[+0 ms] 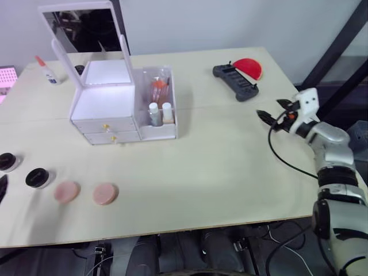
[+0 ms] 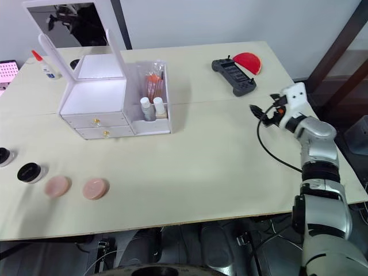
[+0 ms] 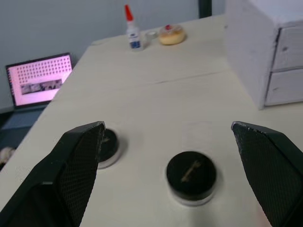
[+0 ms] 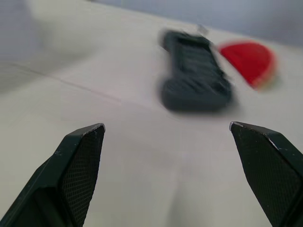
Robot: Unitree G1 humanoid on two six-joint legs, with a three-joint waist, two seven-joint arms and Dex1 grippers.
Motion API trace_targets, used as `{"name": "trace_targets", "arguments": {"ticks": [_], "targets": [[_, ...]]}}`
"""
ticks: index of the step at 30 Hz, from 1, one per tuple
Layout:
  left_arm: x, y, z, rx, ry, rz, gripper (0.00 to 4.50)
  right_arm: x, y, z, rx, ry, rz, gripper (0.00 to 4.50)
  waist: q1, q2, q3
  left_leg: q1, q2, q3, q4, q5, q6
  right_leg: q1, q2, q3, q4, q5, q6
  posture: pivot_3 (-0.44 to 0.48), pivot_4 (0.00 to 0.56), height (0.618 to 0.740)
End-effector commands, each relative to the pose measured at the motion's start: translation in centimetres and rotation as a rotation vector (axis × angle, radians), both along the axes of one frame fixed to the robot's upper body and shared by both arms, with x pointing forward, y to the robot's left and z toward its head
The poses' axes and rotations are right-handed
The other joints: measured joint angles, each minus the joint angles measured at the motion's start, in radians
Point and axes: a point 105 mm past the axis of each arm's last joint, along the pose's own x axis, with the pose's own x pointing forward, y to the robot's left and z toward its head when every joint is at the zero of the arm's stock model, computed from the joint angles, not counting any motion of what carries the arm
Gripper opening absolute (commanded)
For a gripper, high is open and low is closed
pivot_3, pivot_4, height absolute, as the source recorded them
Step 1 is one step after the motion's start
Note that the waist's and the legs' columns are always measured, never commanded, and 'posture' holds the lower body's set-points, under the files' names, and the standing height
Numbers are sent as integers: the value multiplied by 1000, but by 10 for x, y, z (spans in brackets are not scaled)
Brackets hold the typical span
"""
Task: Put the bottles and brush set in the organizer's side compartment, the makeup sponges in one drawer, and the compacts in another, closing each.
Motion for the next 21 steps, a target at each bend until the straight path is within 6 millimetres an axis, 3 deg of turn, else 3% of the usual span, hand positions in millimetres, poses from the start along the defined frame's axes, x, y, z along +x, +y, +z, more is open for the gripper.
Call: {"name": "trace_targets", "arguments": {"ticks": [1,5,7,15,21], "targets": [[14,-20,10,20,-24,-22,4500,-5,41,37,86,-27,181,4477,3,1,0,0,-12,-16,0,0,0,1,-5,-4,8,-5,3,0,150,740],[39,-55,7,-15,-29,-51,4500,-39,113,51,98,62,530,4477,46,6,2,0,-9,-18,-1,0,-1,-2,-1,-2,13,-10,-4,0,150,740],[48,-73,7,-46,-40,-66,4500,-51,133,59,70,76,619,4477,62,6,2,1,-7,-16,-1,0,-1,-2,0,-1,12,-10,-5,0,150,740],[83,-134,-10,-202,-16,-87,4500,-79,174,81,-103,35,806,4477,76,3,2,0,-10,-3,2,0,-2,-1,-3,7,4,-7,-3,0,150,740],[110,-157,-12,-222,-24,-71,4500,-78,184,87,-160,-7,804,4477,90,2,2,0,-9,-3,2,0,-2,-2,-2,7,4,-7,-3,0,150,740]]}}
